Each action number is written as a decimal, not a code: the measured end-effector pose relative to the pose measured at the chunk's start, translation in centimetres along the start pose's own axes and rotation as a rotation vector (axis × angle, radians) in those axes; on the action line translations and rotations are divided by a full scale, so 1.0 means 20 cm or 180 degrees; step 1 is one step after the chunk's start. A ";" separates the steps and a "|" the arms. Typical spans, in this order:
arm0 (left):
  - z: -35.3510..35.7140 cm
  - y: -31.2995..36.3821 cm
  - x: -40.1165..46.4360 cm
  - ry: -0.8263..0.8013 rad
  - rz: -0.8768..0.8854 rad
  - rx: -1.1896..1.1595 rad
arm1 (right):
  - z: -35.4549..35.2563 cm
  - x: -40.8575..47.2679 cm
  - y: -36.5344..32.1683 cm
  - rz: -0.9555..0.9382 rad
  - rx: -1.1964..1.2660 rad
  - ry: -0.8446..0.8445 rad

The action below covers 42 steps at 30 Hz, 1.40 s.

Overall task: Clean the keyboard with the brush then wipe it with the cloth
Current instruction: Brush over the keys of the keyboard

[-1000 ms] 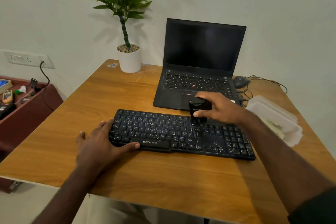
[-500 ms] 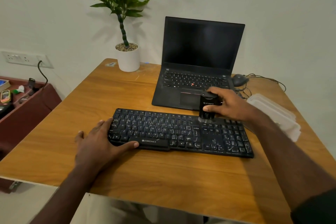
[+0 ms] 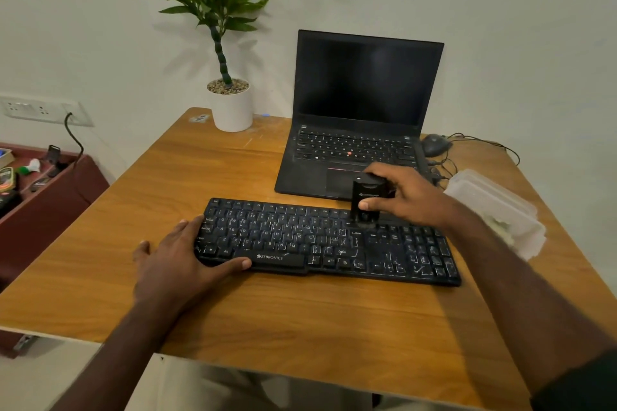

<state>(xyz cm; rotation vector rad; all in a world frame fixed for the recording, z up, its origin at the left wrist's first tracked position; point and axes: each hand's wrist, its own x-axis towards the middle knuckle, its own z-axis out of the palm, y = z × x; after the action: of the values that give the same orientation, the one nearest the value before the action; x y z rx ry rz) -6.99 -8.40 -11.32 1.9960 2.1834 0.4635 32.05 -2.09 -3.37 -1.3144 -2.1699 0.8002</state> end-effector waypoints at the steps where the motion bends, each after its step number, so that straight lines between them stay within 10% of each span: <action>1: 0.00 0.00 0.00 0.0004 -0.0003 -0.0009 | 0.02 0.00 0.00 -0.0033 0.0059 -0.0003; 16: -0.02 0.04 -0.03 -0.0044 0.0104 0.0066 | -0.12 -0.12 0.07 0.0208 -0.0162 0.0029; 28: 0.18 0.85 -0.06 -0.0591 0.1820 0.0558 | -0.01 -0.09 0.03 -0.0115 -0.0094 0.0273; 42: 0.21 0.78 0.02 -0.0385 0.1632 0.0492 | 0.09 -0.01 -0.01 -0.0170 -0.0058 0.0438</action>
<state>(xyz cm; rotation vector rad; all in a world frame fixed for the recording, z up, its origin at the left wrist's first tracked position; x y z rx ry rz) 9.09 -6.46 -10.12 2.5949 1.6678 0.2228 30.84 -2.76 -4.44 -1.2760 -2.0993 0.6511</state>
